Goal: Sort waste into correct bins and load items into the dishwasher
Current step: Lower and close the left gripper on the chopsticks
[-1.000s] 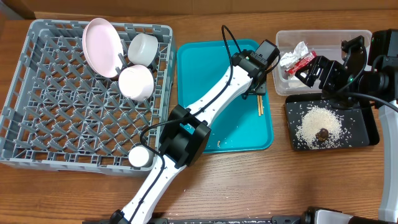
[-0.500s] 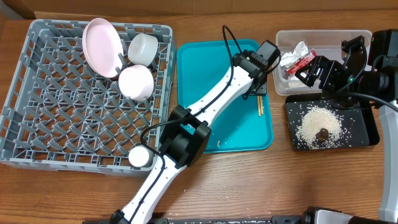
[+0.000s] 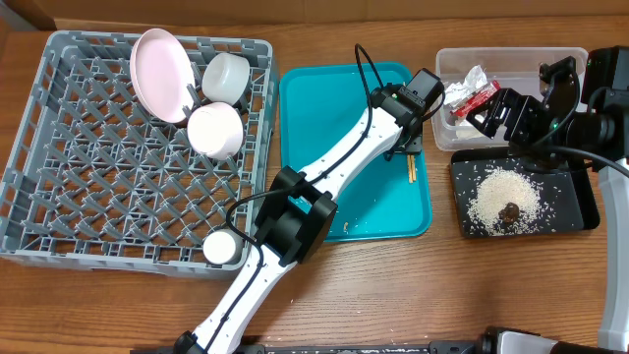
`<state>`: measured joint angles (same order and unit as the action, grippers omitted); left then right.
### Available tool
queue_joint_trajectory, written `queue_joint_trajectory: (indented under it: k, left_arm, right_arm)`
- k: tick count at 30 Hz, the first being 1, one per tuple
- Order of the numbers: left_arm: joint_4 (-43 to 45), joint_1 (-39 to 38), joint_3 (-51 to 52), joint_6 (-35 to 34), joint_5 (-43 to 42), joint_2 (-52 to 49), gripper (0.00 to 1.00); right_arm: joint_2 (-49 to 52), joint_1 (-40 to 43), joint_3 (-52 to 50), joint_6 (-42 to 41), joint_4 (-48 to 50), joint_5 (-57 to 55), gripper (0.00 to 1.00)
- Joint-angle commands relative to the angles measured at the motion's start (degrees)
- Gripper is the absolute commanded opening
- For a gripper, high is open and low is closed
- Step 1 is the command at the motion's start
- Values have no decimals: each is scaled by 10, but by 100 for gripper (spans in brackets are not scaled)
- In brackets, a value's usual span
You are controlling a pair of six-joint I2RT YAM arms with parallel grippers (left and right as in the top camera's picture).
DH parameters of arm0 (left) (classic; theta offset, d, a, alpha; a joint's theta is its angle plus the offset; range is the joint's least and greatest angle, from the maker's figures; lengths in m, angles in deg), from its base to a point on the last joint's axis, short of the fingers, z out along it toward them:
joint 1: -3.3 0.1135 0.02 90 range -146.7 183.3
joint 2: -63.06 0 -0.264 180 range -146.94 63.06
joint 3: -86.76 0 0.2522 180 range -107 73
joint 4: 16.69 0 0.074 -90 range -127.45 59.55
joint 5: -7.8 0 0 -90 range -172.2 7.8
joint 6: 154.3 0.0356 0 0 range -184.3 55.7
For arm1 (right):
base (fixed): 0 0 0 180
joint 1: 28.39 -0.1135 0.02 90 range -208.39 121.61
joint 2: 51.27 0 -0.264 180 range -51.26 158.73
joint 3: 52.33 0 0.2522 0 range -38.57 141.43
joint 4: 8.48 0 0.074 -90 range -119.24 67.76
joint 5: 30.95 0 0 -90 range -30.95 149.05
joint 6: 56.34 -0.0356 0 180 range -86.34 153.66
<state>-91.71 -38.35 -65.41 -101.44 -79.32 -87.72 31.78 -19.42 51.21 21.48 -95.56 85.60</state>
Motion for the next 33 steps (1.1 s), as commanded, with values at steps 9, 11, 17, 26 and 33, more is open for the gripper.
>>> queue_joint_trajectory:
  k: [9,11,17,26,33]
  left_arm:
    - [7,-5,4,13,-15,-29,63]
    - [0,-5,4,14,-18,-29,63]
    - [-43,-5,4,11,-19,-29,64]
    - [-56,-6,0,7,-27,-30,65]
    - [-79,0,-44,7,-39,-29,65]
  right_arm:
    - [1,2,3,2,1,-2,100]
    - [1,2,3,2,1,-2,100]
    - [1,2,3,2,1,-2,100]
    - [1,2,3,2,1,-2,100]
    - [1,2,3,2,1,-2,100]
